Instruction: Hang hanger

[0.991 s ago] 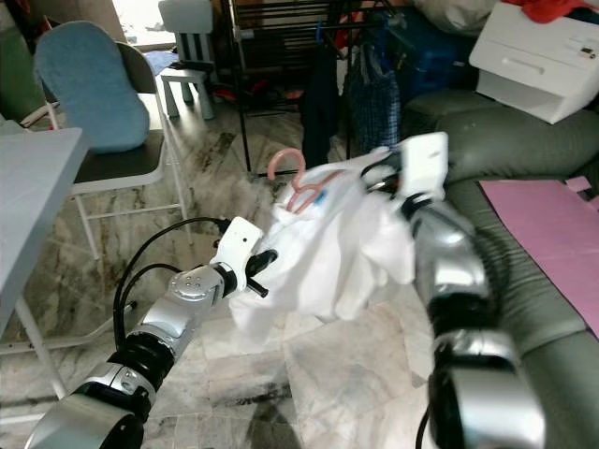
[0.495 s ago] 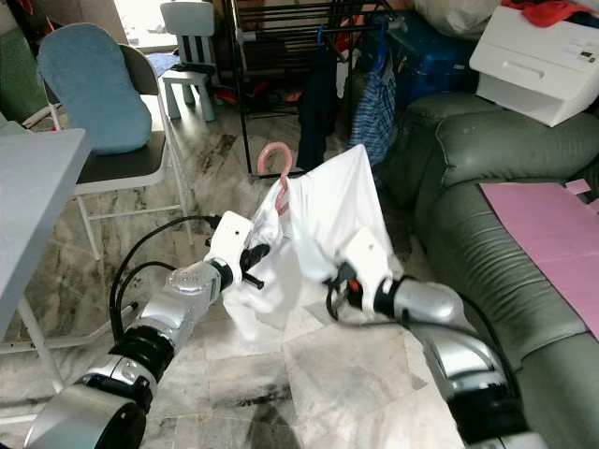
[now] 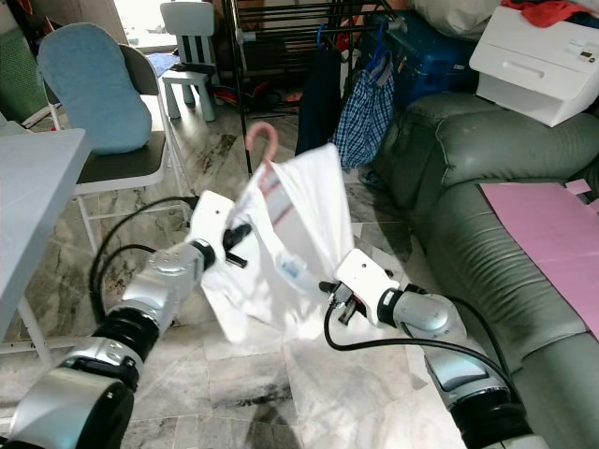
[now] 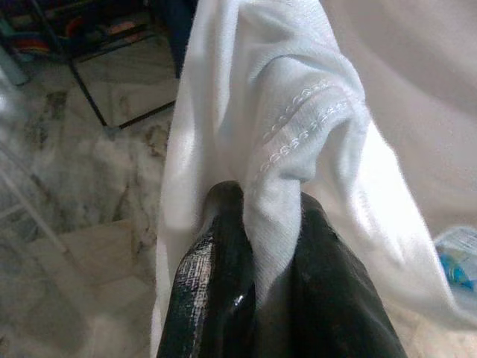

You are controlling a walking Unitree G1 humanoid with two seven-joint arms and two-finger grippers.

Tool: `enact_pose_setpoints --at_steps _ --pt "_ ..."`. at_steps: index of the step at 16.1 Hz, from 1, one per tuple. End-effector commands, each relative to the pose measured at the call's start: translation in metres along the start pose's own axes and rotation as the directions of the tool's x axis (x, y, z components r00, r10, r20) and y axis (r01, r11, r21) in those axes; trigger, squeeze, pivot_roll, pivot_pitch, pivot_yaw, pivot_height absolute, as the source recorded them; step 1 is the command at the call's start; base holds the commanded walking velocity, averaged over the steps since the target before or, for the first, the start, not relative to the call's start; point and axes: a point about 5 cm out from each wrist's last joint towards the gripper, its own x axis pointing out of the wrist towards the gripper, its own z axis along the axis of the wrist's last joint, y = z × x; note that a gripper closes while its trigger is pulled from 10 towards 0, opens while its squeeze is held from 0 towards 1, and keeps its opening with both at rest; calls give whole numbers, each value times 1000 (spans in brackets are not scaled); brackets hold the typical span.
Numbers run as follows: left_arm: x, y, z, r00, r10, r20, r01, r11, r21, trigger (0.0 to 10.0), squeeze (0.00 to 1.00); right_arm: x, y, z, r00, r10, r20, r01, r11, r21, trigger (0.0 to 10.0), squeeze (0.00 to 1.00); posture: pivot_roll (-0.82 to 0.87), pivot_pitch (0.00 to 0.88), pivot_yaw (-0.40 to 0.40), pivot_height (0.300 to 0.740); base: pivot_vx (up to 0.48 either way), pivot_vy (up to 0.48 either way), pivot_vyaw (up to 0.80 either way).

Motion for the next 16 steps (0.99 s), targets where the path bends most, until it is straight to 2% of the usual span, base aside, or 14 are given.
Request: enact_pose_setpoints --at_steps 1,3,4,5,7,8,9,10,11,13,14,16 --pt "0 8 14 998 25 53 -25 1000 9 0 0 0 -5 4 1000 -13 23 14 1000 -12 10000 1000 -202 0 15 740 0 0 0" --pt "-2 9 14 997 -3 77 -1 999 45 0 0 -5 -1 10 995 87 41 -83 993 -79 10000 1000 -205 0 17 740 0 0 0" --pt "-4 8 11 996 -52 77 45 994 98 0 0 -11 4 13 985 166 43 -159 980 -122 10000 1000 -210 0 18 740 0 0 0" --pt "-6 11 7 997 -54 59 47 992 118 0 0 -16 4 14 979 199 42 -193 973 -126 10000 1000 -210 0 18 740 0 0 0" --pt "-11 27 0 1000 -10 26 6 990 138 0 0 -24 2 20 966 257 35 -252 960 -122 10000 1000 -213 0 20 740 0 0 0" --pt "-12 31 1 1000 2 27 -5 991 136 0 0 -25 1 19 967 254 21 -249 959 -134 10000 1000 -214 0 20 740 0 0 0" --pt "-13 33 6 998 -8 54 1 991 131 0 0 -25 2 16 963 268 10 -264 955 -137 10000 1000 -210 0 17 740 0 0 0" --pt "-14 31 17 990 -76 119 59 988 146 0 0 -27 2 14 958 287 9 -283 949 -139 10000 1000 -206 0 16 740 0 0 0" --pt "-16 25 21 974 -192 120 156 954 257 0 0 -32 -10 21 964 264 29 -256 954 -155 10000 1000 -208 0 15 740 0 0 0" --pt "-19 21 19 958 -271 89 223 906 360 0 0 -37 -25 27 973 226 41 -216 961 -174 10000 1000 -208 0 17 740 0 0 0" --pt "-26 14 14 911 -409 54 349 833 429 0 0 -45 -45 33 985 166 41 -154 966 -207 10000 1000 -216 0 20 740 0 0 0" --pt "-29 12 10 887 -462 15 405 792 457 0 0 -53 -57 34 990 136 31 -125 965 -231 10000 1000 -216 0 20 740 0 0 0"
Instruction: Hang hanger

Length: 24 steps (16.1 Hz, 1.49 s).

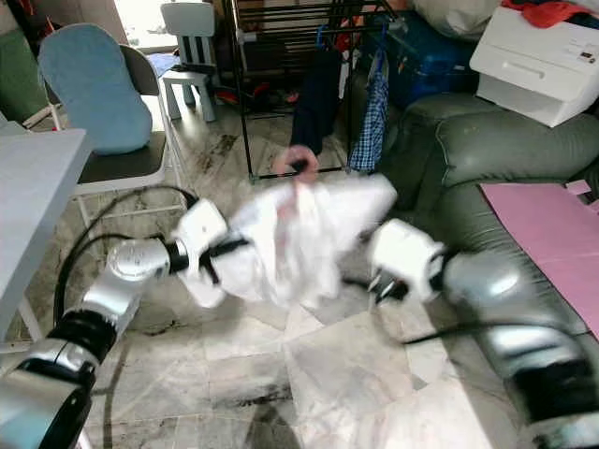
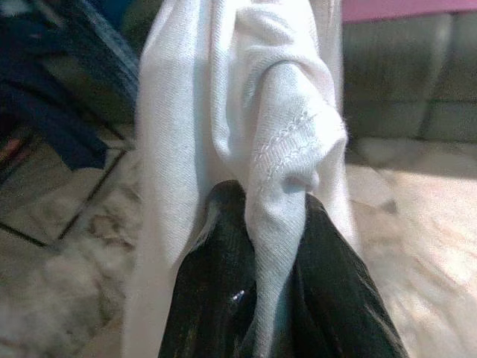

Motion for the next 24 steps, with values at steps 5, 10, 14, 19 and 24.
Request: enact_pose_setpoints --at_steps 5,10,14,19,24 --pt "-4 -4 0 994 -107 -27 110 988 106 0 0 -22 -22 4 1000 -9 -8 8 999 -52 10000 1000 -226 0 29 740 0 0 0" --pt "-2 -13 7 979 -202 5 198 964 180 0 0 -24 -26 -2 999 28 -34 -31 996 -88 10000 969 -223 0 32 740 0 0 0" --pt "-1 -16 20 969 -235 81 214 954 211 0 0 -15 -19 -9 991 136 -14 -136 990 -26 10000 0 -215 0 31 740 0 0 0" --pt "-3 -19 31 952 -276 135 237 940 245 0 0 -3 -21 -11 976 215 -37 -217 975 -47 10000 0 -203 0 26 740 0 0 0" --pt "-4 -21 34 945 -293 146 252 936 247 0 0 0 -19 -15 959 281 -38 -282 959 -27 0 0 -205 0 25 740 0 0 0"
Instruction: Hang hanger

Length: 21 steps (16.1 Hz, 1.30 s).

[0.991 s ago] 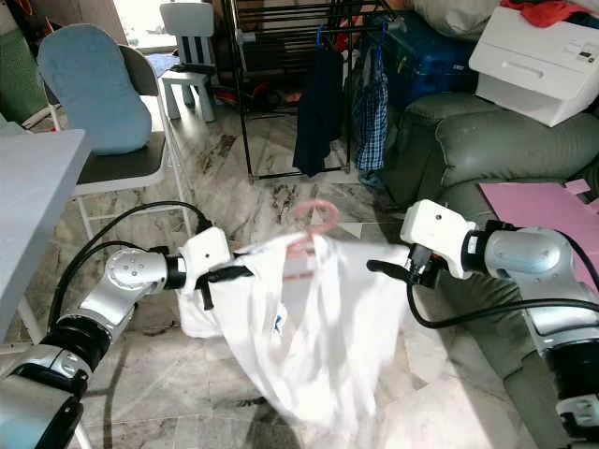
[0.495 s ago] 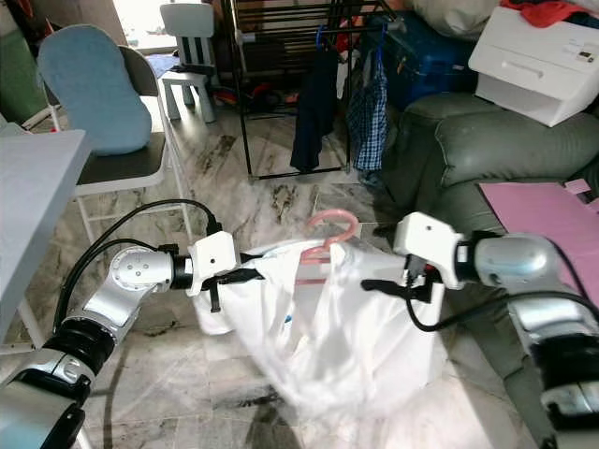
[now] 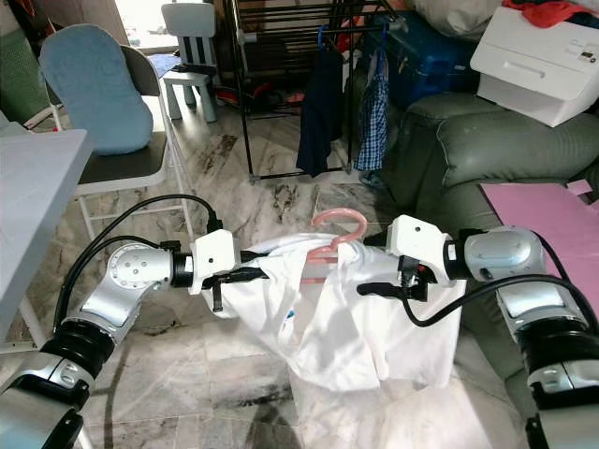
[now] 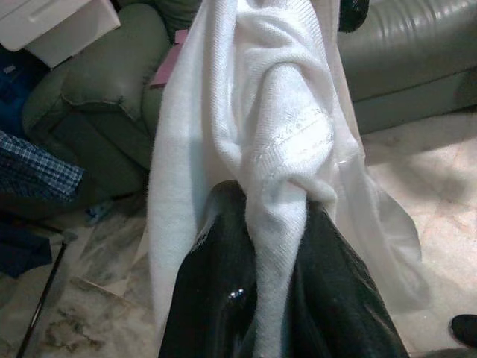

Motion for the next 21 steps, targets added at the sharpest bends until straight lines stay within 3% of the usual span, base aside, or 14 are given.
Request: enact_pose_setpoints --at_steps 1,15,21 --pt "-2 4 9 999 11 39 -12 1000 23 0 0 0 -2 1 999 39 -16 -39 999 -19 0 0 -205 0 24 740 0 0 0" --pt "-1 2 3 1000 15 18 -16 1000 7 0 0 -3 -9 1 999 33 3 -33 999 -4 0 0 -208 0 16 740 0 0 0" --pt "-2 2 0 1000 29 4 -29 1000 3 0 0 2 -12 2 1000 -25 16 26 1000 -17 0 0 -204 0 10 740 0 0 0"
